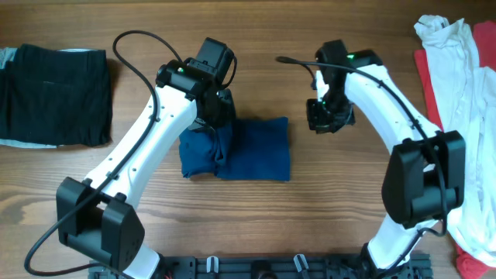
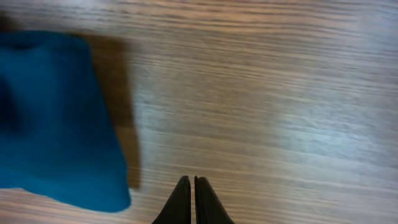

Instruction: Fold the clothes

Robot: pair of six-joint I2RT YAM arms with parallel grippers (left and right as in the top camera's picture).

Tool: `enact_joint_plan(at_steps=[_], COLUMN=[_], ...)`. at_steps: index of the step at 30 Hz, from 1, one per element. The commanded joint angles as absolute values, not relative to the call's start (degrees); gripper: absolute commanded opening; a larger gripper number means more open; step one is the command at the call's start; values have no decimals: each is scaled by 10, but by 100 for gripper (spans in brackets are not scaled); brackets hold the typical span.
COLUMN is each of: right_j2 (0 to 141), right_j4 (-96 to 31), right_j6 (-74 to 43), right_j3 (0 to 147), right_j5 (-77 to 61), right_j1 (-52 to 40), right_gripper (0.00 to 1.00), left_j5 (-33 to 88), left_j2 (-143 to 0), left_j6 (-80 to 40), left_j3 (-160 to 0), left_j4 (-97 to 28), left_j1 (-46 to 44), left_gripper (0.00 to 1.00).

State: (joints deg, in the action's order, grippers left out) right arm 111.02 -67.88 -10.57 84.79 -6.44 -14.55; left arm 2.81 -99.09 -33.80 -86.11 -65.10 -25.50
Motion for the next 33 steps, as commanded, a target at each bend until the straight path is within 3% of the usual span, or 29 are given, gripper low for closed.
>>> enact_joint_plan(at_steps=[1, 12, 33], right_j2=[1155, 1238, 1238], right_j4=[-666, -602, -612], right_j6=[-120, -120, -120], right_j3=[846, 846, 846], right_j5=[-104, -226, -226], right_j1=[-162, -193, -193], right_gripper=[4, 4, 4], left_j5=[32, 96, 48], left_j2=[-969, -958, -970], left_j6=[-348, -357, -399], left_j3=[-871, -871, -871], left_j4=[-648, -619, -571], left_j1=[-255, -259, -350], left_gripper=[4, 4, 4])
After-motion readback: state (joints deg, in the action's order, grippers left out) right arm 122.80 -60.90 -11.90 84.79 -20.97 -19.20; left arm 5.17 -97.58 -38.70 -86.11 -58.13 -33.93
